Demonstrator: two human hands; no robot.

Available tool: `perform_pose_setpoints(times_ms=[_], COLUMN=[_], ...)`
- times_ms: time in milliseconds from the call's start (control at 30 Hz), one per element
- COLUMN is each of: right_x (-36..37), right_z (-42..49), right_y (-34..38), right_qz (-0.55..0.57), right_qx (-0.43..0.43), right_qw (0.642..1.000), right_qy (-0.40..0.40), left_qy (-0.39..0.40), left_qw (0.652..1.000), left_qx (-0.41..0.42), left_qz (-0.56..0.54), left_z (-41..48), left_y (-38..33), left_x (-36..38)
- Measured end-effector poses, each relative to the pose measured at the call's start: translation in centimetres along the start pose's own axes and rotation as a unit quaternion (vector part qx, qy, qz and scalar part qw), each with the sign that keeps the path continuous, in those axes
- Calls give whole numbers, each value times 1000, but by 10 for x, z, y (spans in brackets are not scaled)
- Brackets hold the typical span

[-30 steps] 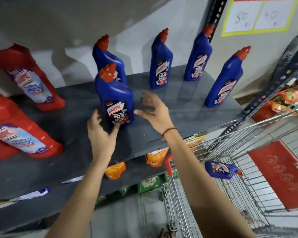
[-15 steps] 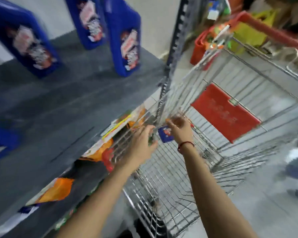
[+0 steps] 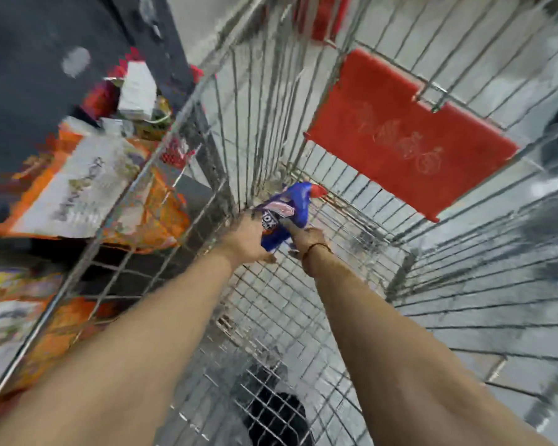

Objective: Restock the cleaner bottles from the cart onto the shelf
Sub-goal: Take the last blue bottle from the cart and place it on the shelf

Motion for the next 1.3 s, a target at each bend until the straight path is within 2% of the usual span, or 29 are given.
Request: perform_pose_setpoints(times_ms=[167, 233, 400, 533, 633, 733, 867, 1033, 1167, 1300], right_x=[5, 5, 3, 1, -1, -7, -17, -26, -19, 5], right_z=[0, 0, -20, -42, -68, -108, -169, -250, -318, -375], right_y=[0, -7, -21, -30, -28, -10, 26, 76, 108, 137], right_qz=[131, 153, 133, 99, 68, 99, 140, 155, 150, 137], right_qx=[24, 28, 51, 31, 11, -15, -112, -207, -298, -380], right_qw=[991, 988, 990, 995, 998, 995, 981, 954, 918, 870], right_qy=[10, -4, -7, -16, -7, 20, 75, 153, 214, 283], left_qy=[-46, -49, -22, 9, -19, -67, -126, -124, -167, -247], left_qw=[994, 992, 987, 971, 951, 949, 920, 891, 887, 865], left_qx=[-66, -94, -135, -162, -174, -149, -107, -14, 33, 65], left_qz=[77, 66, -78, -175, -255, -270, -356, -437, -429, -433], left_z=[9, 5, -20, -51, -74, -113, -168, -226, -274, -322], left_y=[1, 0, 2, 8, 17, 5, -17, -41, -39, -35], left_x=[5, 12, 32, 42, 45, 17, -29, -90, -139, -182])
Point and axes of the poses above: each hand's wrist, its own z-axis towards the middle knuckle, its own x-axis out of the palm, y = z × x, the point moved 4 cm from there along z, towards the middle knuckle
